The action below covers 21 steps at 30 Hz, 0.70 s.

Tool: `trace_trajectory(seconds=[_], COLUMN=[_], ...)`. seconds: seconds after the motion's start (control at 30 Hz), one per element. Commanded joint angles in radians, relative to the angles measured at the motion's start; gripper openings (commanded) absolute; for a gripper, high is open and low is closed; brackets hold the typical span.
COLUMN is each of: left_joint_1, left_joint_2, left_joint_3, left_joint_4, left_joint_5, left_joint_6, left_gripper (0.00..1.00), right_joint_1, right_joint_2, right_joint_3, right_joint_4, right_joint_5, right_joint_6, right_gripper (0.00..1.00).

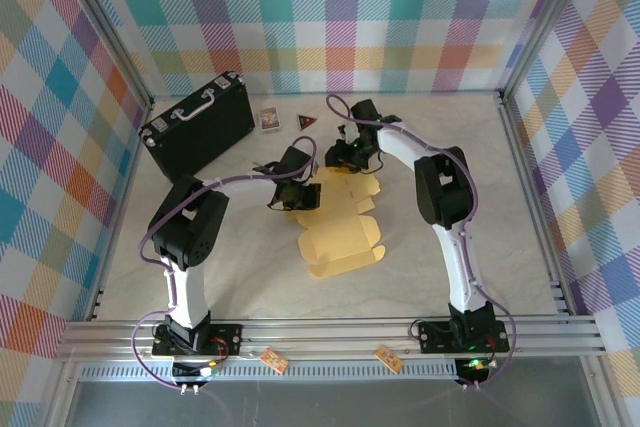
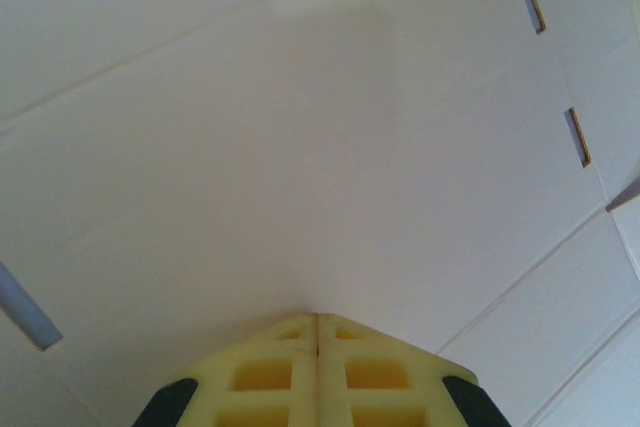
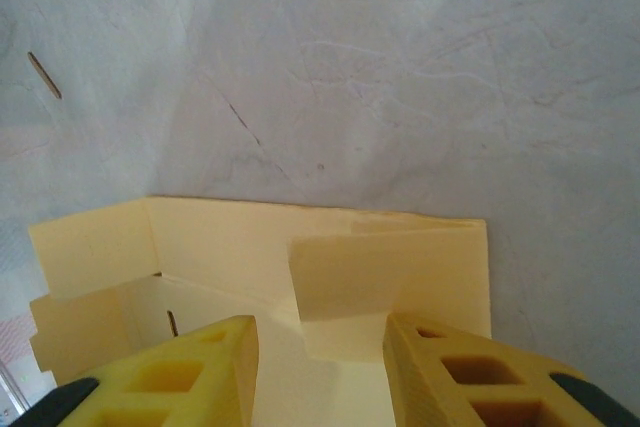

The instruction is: Fold the paper box

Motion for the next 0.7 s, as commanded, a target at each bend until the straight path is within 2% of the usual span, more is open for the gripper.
trace_trajectory(seconds=[0.0, 0.17, 0.33, 0.4, 0.47, 0.67], left_joint_1=[-0.01, -0.009, -0.01, -0.01, -0.009, -0.011], left_joint_2=[0.011, 0.01, 0.005, 0.006, 0.006, 0.001], left_joint_3=[-0.029, -0.031, -0.032, -0.033, -0.032, -0.034], left_joint_4=[-0.064, -0.096, -0.097, -0.097, -0.097, -0.098], left_joint_5=[-0.024, -0.024, -0.026, -0.028, -0.028, -0.03], left_joint_6=[0.012, 0.012, 0.012, 0.012, 0.012, 0.014], left_gripper=[0.01, 0.01, 0.01, 0.01, 0.01, 0.01], right_joint_1=[0.013, 0.013, 0.013, 0.013, 0.014, -0.013], right_joint_2=[0.057, 0.068, 0.054, -0.013, -0.096, -0.361], right_joint_3=[0.019, 0.014, 0.015, -0.018, -0.037, -0.197], right_joint_4=[-0.056, -0.086, -0.09, -0.049, -0.038, -0.019], right_joint_5=[0.028, 0.09, 0.085, 0.053, 0.04, 0.096], right_joint_6=[0.011, 0.017, 0.019, 0.018, 0.01, -0.034], right_gripper=[0.4, 0.4, 0.39, 0.42, 0.49, 0.63])
